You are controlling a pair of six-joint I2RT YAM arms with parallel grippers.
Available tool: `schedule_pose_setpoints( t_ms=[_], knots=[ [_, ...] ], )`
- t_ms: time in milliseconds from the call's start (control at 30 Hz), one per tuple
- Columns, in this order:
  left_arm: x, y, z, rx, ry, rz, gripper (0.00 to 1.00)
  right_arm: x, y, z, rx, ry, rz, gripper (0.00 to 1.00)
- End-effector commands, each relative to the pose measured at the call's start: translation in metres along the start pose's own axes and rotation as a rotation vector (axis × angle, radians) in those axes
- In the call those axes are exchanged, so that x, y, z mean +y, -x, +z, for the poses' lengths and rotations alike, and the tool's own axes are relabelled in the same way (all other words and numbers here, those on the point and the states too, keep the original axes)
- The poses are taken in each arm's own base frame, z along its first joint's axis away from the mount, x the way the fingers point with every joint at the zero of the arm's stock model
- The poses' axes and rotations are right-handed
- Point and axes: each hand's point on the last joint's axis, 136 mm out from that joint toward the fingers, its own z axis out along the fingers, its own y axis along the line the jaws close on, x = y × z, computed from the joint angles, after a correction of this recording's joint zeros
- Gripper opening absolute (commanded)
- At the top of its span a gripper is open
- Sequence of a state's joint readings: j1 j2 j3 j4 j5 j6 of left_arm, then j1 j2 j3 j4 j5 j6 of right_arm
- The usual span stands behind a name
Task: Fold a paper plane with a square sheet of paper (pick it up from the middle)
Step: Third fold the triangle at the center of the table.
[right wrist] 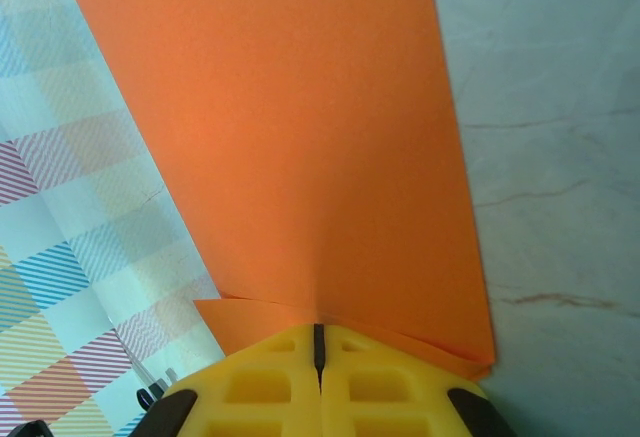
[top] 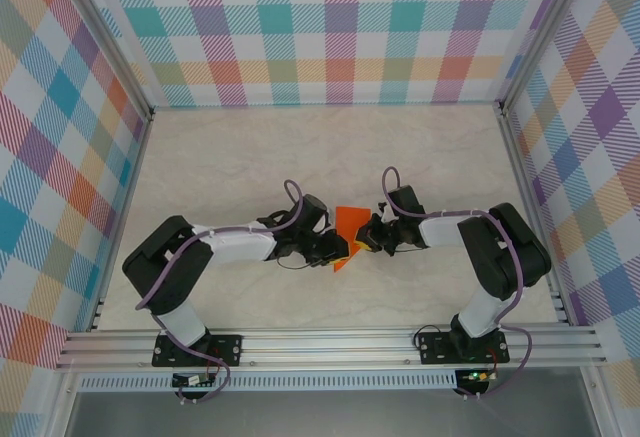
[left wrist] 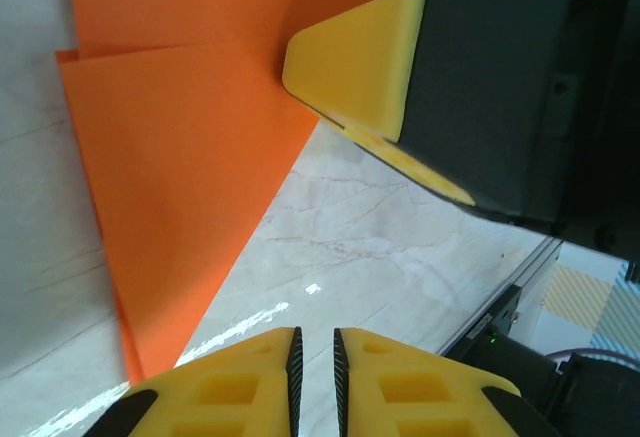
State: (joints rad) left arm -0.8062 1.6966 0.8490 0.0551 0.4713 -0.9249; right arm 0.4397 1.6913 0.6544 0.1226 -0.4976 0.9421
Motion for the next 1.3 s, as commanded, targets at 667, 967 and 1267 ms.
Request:
schedule_pose_setpoints(
  t_ms=[667,967,1267],
  knots=[
    [0.076,-0.038,0.001,0.102,0.152,-0.146,0.2,-0.045,-0.012,0.002,0.007,-0.167,0.069,0.07],
    [0.055,-0.036,-0.015,0.12,0.14,-0.068,0.21,-0.044,-0.012,0.001,0.004,-0.167,0.068,0.07],
    [-0.002,0.005,-0.024,-0.004,0.036,0.033,0.22,-0.038,-0.009,0.0,0.0,-0.148,0.065,0.08]
  ],
)
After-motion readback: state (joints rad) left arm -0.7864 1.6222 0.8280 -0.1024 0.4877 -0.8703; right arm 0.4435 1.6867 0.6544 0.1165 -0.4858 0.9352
